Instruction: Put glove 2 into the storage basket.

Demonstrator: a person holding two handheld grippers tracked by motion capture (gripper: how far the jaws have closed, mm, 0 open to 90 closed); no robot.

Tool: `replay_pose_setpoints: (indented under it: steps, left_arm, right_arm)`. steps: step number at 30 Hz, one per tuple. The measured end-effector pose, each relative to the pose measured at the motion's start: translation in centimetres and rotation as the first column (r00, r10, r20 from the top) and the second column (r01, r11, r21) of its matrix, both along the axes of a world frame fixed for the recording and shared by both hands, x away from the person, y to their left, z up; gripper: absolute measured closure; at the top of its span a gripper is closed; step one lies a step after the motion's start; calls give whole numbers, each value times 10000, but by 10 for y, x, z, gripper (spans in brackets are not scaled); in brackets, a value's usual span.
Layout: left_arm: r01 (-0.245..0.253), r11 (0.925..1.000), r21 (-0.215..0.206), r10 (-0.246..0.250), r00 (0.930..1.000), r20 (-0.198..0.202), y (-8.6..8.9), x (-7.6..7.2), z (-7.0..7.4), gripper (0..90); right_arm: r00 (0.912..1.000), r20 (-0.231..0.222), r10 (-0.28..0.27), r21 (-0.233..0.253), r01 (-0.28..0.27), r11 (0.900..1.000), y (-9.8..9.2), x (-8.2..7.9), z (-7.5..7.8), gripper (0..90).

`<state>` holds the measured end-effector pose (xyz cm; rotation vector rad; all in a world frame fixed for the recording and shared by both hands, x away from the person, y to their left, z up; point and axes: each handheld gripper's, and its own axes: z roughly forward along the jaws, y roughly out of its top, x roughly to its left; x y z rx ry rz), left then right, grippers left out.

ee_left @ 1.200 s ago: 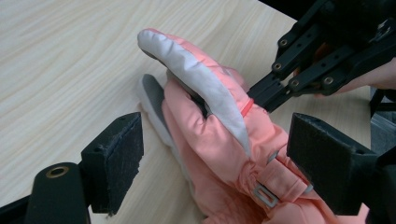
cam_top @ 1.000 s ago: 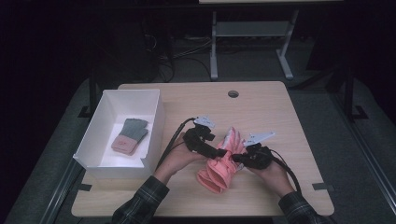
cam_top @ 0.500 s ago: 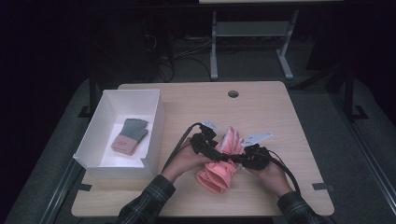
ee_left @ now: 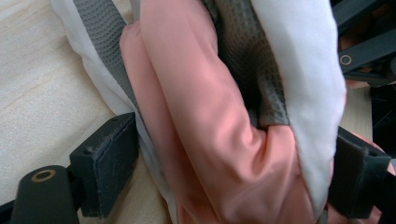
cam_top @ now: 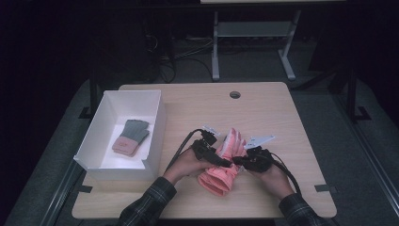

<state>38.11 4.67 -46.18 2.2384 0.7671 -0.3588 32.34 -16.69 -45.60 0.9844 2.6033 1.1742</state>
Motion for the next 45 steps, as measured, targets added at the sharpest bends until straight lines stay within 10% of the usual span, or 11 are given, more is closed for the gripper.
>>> replay_pose_setpoints:
  steps: [6, 20, 29, 45]
  left_arm:
    - [219, 9996, -191, -226, 9990, -390, -3, -1, -1, 153]
    - [482, 9968, -636, -528, 9960, -726, 8, 5, -7, 579]
    - [350, 9968, -716, -381, 9984, -423, 9, 1, 2, 618]
    - [-233, 9957, -901, 281, 9982, 526, 28, -2, 50, 628]
  right_arm:
    - [10000, -4, 15, 45, -15, 10000, 0, 0, -1, 900]
    - [10000, -43, -70, 237, 71, 9997, -4, 0, 2, 891]
    - [9979, 188, -623, 1226, 595, 9907, -33, -11, 14, 471]
    - [9809, 259, -1930, -524, 1942, 9796, -40, -8, -10, 137]
